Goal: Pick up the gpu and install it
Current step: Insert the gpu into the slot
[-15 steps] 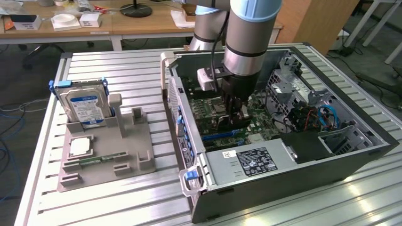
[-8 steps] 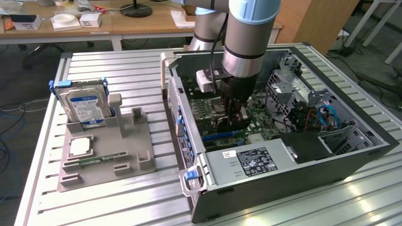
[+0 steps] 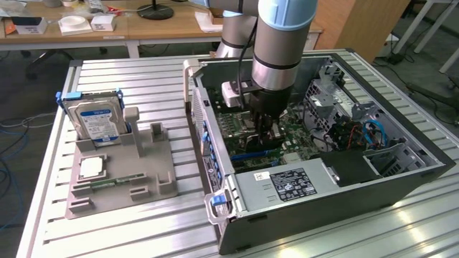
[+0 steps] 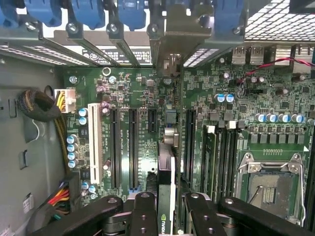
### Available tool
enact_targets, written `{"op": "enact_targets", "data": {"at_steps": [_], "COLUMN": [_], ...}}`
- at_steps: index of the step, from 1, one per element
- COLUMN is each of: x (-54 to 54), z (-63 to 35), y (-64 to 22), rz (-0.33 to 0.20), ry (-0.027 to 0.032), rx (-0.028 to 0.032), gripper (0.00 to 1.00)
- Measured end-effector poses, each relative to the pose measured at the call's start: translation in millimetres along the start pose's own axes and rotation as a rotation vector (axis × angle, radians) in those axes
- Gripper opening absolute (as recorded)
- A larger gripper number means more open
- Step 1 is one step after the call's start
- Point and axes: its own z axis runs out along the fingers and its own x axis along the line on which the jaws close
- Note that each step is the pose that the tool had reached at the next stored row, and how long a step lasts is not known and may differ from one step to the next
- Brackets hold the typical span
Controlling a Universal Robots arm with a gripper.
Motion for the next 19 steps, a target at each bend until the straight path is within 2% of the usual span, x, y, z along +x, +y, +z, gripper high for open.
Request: {"op": "enact_targets", "data": {"at_steps": [5, 19], "x": [0.1, 0.0], "z": [3.8, 4.9], "y": [0.5, 0.5], "rz": [0.000, 0.000], "ry": [0.0004, 0.0003], "rx": [-0.0002, -0.0001], "gripper": [0.27, 0.27]}}
